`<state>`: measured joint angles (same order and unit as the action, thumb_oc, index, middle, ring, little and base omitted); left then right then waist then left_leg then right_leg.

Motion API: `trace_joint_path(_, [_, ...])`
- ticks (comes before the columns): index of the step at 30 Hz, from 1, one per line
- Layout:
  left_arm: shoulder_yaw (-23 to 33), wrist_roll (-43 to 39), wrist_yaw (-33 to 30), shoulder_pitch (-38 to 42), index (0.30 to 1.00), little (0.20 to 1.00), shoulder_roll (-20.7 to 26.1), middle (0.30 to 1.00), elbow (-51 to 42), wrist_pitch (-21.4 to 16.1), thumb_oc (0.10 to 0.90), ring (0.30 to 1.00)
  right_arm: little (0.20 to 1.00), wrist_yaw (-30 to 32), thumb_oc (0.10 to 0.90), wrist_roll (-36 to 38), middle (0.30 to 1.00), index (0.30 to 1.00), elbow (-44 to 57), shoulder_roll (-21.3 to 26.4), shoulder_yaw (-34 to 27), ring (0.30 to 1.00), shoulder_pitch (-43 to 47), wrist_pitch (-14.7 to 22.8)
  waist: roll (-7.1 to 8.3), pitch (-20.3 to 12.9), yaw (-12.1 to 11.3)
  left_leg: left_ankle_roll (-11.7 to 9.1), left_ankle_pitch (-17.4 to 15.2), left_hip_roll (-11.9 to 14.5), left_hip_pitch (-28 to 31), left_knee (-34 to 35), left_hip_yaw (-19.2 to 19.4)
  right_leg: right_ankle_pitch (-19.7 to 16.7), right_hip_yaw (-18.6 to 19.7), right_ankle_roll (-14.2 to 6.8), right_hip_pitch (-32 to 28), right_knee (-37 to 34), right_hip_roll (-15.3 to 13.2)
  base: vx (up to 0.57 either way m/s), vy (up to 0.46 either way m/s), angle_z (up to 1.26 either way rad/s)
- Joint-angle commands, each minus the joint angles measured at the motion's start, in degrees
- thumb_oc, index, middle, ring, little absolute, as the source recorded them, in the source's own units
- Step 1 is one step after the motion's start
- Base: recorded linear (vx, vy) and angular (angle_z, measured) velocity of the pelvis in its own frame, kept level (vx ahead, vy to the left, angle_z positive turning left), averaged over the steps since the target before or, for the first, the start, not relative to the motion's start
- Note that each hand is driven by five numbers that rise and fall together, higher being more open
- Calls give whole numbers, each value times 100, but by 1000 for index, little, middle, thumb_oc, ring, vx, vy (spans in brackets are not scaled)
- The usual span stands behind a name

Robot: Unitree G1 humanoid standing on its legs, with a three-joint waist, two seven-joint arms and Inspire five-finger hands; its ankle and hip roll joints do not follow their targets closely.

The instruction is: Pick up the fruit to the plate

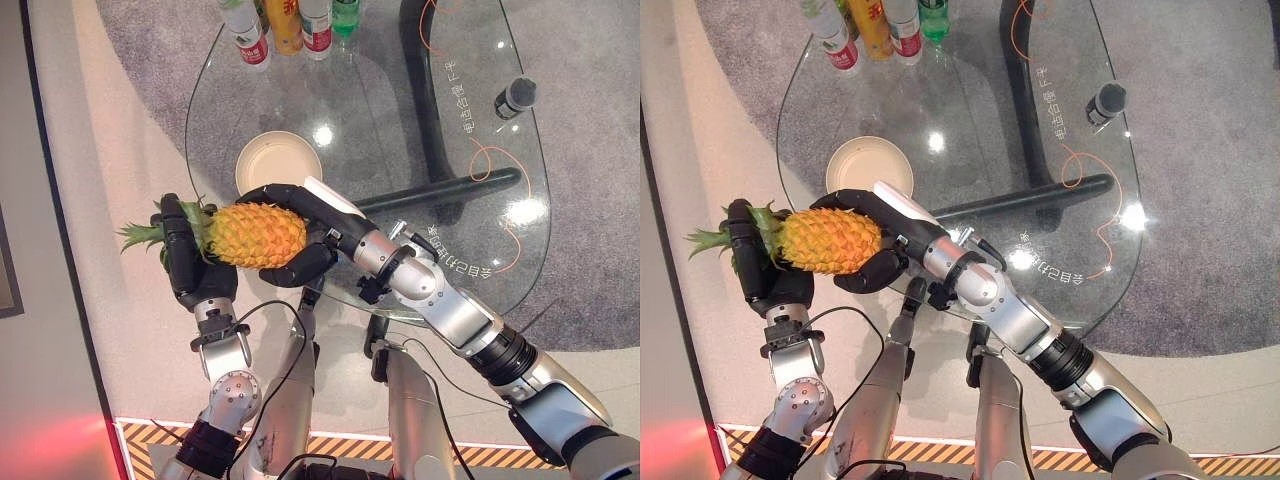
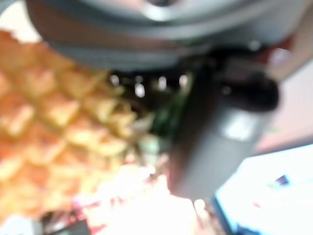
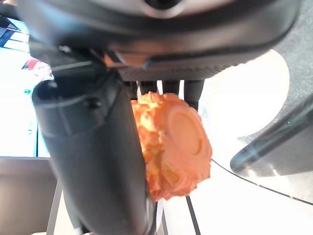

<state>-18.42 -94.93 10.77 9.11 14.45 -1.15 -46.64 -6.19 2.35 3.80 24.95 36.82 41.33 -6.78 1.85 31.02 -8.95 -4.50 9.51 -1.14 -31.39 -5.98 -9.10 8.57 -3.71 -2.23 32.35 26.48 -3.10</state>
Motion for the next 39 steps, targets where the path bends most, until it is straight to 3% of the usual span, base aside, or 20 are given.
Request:
trace_joint_path(1, [1035,395,587,918,300,200,141,300,-1096,-701,100,300,200,-237,100,144,300,300,465,-56,308,300,-200,249,213,-123,82,475,-1052,-682,196,-722,128,-858,-174,-319,-307,-1264,196,0,0,0])
trace_joint_path(2, [1030,410,598,920,300,200,141,300,-1077,-713,100,300,200,-207,100,122,300,300,444,-59,308,300,-208,245,214,-123,85,477,-1054,-680,194,-725,139,-864,-173,-323,-309,-1267,190,0,0,0])
trace_joint_path(3, [1032,427,589,923,300,200,142,300,-1075,-719,100,300,428,-181,328,119,495,495,437,-58,308,495,-209,246,215,-123,87,478,-1055,-680,196,-721,142,-866,-172,-326,-311,-1272,190,0,0,0])
trace_joint_path(4, [1033,439,580,925,300,200,142,300,-1075,-723,100,300,527,-164,427,116,580,580,433,-58,308,580,-209,245,216,-123,87,479,-1054,-680,197,-719,144,-867,-171,-327,-312,-1274,190,0,0,0])
trace_joint_path(5, [1041,522,523,932,300,200,147,300,-1076,-733,100,300,900,-94,800,95,900,900,425,-62,298,900,-219,229,217,-123,89,482,-1056,-681,204,-714,153,-870,-164,-329,-320,-1282,192,0,0,0])
trace_joint_path(11, [1111,1101,145,948,300,200,179,300,-988,-840,100,300,900,167,800,71,900,900,416,11,151,900,-299,211,217,-123,135,491,-1065,-658,249,-695,218,-878,-133,-347,-336,-1278,188,-10,28,-4])
trace_joint_path(29, [1478,1495,-18,782,300,200,317,300,-815,-1000,100,300,900,860,800,-129,900,900,604,470,-838,900,-1141,242,233,-123,392,513,-1100,-600,270,-733,403,-884,-9,-379,-308,-1225,197,-2,7,-1])
trace_joint_path(33, [1550,2460,-680,783,300,200,399,300,-729,-1115,100,300,900,784,800,-79,900,900,618,575,-1034,900,-1354,246,208,-123,466,506,-1109,-591,245,-778,453,-867,40,-374,-280,-1195,195,0,40,-10])
trace_joint_path(39, [1671,5292,-2995,999,300,200,609,300,-447,-1274,100,300,900,621,800,-20,900,900,554,707,-1073,900,-1520,68,147,-123,563,474,-1089,-560,162,-832,532,-837,94,-357,-168,-1122,186,3,43,-4])
